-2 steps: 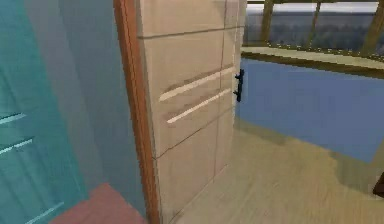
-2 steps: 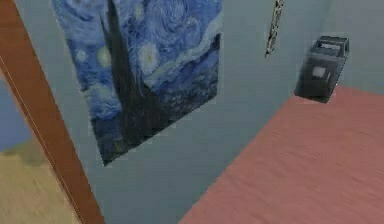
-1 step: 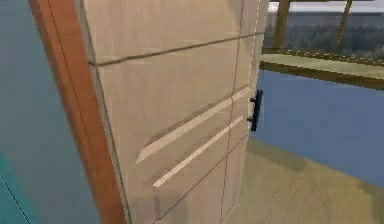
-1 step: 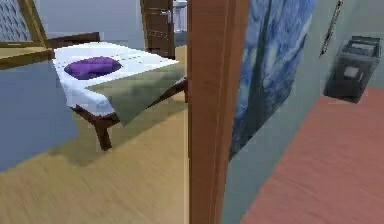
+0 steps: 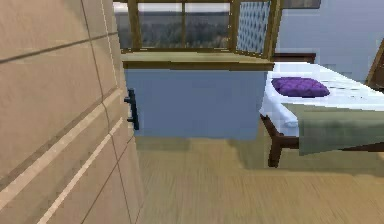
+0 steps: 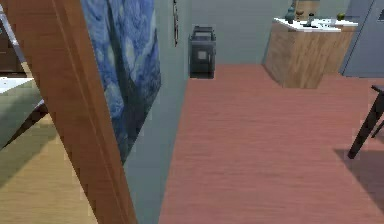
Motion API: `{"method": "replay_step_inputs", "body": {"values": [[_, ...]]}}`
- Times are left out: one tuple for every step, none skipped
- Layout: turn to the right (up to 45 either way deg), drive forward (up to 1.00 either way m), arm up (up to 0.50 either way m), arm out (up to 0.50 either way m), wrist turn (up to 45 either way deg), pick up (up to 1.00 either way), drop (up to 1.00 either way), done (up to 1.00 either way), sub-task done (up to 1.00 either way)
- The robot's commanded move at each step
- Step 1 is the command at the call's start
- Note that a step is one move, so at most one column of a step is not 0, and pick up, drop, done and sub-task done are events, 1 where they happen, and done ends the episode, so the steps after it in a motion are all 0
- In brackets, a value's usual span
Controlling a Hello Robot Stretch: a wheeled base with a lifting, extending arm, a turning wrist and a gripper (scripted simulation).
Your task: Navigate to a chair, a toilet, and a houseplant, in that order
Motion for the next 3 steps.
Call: {"method": "replay_step_inputs", "body": {"values": [[0.0,0.45,0.00,0.00,0.0,0.00,0.00,0.00,0.00],[45.0,0.00,0.00,0.00,0.0,0.00,0.00,0.00,0.00],[0.0,0.45,0.00,0.00,0.0,0.00,0.00,0.00,0.00]]}}
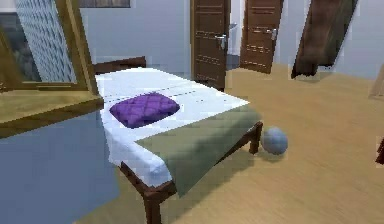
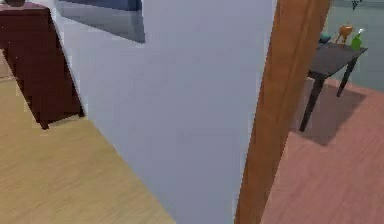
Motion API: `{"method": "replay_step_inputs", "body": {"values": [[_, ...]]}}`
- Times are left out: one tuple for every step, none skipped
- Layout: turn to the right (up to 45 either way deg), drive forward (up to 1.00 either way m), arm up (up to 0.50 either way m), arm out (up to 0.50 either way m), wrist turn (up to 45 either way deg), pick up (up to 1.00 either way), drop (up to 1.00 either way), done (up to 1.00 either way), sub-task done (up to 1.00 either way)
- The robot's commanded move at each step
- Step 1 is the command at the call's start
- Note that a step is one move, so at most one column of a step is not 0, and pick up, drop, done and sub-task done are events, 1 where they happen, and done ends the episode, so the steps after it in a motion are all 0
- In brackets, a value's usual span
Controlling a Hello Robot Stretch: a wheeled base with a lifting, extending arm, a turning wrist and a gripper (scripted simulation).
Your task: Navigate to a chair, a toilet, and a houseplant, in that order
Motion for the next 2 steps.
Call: {"method": "replay_step_inputs", "body": {"values": [[39.0,0.00,0.00,0.00,0.0,0.00,0.00,0.00,0.00],[0.0,1.00,0.00,0.00,0.0,0.00,0.00,0.00,0.00]]}}
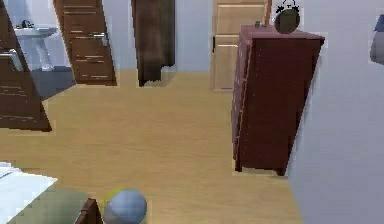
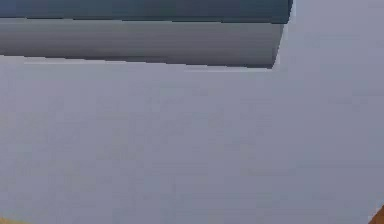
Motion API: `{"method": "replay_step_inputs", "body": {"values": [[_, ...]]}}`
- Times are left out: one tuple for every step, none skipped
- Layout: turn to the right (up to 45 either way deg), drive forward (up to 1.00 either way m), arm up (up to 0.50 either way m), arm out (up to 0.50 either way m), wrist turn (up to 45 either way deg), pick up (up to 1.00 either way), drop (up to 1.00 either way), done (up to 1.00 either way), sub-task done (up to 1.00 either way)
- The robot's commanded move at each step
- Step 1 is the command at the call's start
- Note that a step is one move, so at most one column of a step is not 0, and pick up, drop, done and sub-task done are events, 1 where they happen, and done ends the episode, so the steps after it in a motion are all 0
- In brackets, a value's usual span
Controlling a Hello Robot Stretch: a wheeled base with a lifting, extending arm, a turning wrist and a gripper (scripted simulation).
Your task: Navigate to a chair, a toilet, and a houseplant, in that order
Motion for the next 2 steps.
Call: {"method": "replay_step_inputs", "body": {"values": [[0.0,1.00,0.00,0.00,0.0,0.00,0.00,0.00,0.00],[3.0,0.00,0.00,0.00,0.0,0.00,0.00,0.00,0.00]]}}
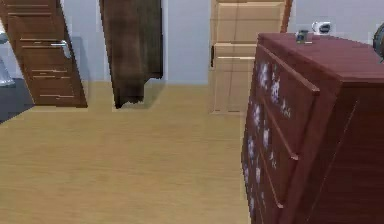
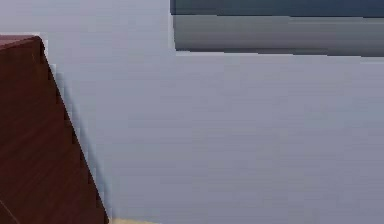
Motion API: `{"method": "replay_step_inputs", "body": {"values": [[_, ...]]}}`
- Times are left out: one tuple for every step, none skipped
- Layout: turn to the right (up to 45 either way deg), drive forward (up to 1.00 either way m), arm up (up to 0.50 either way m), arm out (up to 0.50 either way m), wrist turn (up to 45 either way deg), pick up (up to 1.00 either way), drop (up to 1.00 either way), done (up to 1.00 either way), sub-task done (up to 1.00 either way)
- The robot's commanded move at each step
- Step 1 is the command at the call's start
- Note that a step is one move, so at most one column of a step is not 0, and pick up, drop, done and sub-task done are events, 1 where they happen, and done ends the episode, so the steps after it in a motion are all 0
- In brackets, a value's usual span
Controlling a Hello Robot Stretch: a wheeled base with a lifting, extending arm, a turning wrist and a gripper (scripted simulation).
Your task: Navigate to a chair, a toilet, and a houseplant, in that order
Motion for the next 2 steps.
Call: {"method": "replay_step_inputs", "body": {"values": [[45.0,0.00,0.00,0.00,0.0,0.00,0.00,0.00,0.00],[45.0,0.00,0.00,0.00,0.0,0.00,0.00,0.00,0.00]]}}
